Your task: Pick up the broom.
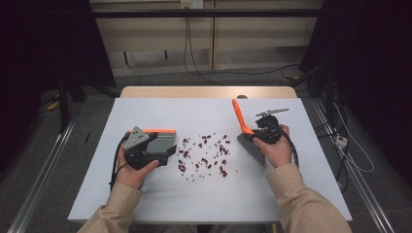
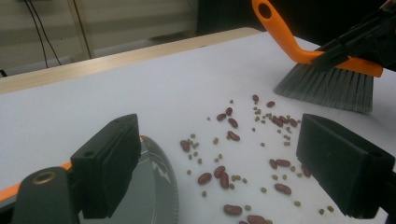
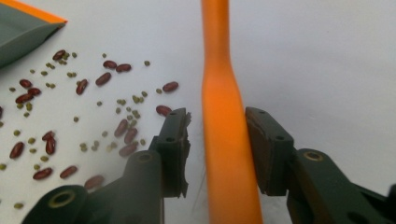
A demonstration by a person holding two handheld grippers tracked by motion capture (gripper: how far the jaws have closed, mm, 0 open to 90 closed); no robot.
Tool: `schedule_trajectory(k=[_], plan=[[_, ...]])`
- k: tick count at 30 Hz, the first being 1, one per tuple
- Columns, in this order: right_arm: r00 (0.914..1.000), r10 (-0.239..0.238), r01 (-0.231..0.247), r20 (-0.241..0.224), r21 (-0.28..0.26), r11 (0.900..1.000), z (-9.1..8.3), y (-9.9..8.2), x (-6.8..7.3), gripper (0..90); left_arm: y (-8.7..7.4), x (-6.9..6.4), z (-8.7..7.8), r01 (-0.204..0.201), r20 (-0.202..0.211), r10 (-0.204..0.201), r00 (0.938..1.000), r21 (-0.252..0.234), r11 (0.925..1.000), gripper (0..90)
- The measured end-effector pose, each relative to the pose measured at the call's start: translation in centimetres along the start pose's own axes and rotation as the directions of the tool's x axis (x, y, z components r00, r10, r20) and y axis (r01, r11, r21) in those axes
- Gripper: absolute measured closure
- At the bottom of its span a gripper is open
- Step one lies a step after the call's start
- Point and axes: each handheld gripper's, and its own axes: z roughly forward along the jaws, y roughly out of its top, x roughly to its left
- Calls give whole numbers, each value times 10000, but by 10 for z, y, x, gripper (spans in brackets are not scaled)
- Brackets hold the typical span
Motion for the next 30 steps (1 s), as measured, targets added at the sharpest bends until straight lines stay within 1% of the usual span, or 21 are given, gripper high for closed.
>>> schedule_trajectory(k=[2,4,5,7,8,11,14,15,16,17,18,19,20,21,22,23,24,26,27,28,30], plan=[[9999,-112,112,-4,-158,9998,-6,-5,0,582,-1,1,-1,8,52,-8,10000,-6,10000,138],[9995,-306,307,82,-52,9995,-11,-11,0,596,-2,2,-3,-5,91,5,10000,44,10000,131],[9991,-393,393,153,45,9992,-13,-13,1,616,-3,2,-3,38,156,-39,9999,42,10000,129],[9968,-740,732,310,253,9970,-14,-17,1,679,-5,3,-5,30,222,-32,9997,80,10000,127],[9952,-898,889,380,262,9957,-14,-18,1,695,-6,4,-6,30,288,-32,9996,65,10000,123],[9959,-832,826,361,171,9964,-15,-21,1,709,-9,8,-10,68,491,-69,9988,22,10000,117],[9961,-818,816,318,90,9966,-14,-22,1,710,-12,12,-15,101,529,-102,9985,31,9999,101],[9954,-897,896,325,39,9960,-14,-22,2,710,-14,13,-17,114,532,-114,9985,12,9999,100],[9962,-811,811,311,-6,9967,-14,-21,2,711,-15,15,-18,92,516,-93,9986,16,10000,99],[9980,-584,587,232,-153,9982,-13,-21,1,711,-16,16,-20,89,506,-89,9987,5,10000,99],[9988,-494,496,61,-315,9983,-12,-20,1,711,-17,16,-21,102,510,-101,9986,-3,9999,98],[9992,-396,398,60,-468,9981,-11,-19,0,711,-18,17,-22,65,523,-65,9986,0,10000,97],[9987,-468,480,190,-657,9967,-10,-18,0,711,-19,18,-22,81,506,-84,9987,47,10000,97],[9972,-662,692,354,-907,9935,-9,-16,0,711,-20,18,-23,128,535,-130,9985,28,9999,95],[9969,-654,697,426,-1070,9918,-8,-13,0,711,-21,19,-24,148,590,-151,9981,46,9999,92],[9971,-654,695,382,-1192,9904,-6,-10,-1,711,-22,19,-24,128,583,-132,9982,66,9999,92],[9964,-745,789,404,-1227,9893,-3,-7,-1,711,-22,19,-25,129,574,-132,9983,54,9999,91],[9923,-1002,1092,729,-1319,9852,3,1,1,711,-23,20,-26,157,594,-161,9981,60,9999,91],[9906,-1121,1224,785,-1411,9824,6,5,2,711,-23,20,-26,154,596,-157,9981,60,9999,91],[9904,-1132,1240,793,-1479,9812,10,9,3,711,-24,20,-26,183,615,-187,9979,56,9998,89],[9856,-1456,1574,855,-1538,9755,20,16,5,711,-24,20,-27,201,687,-206,9974,80,9998,85]])
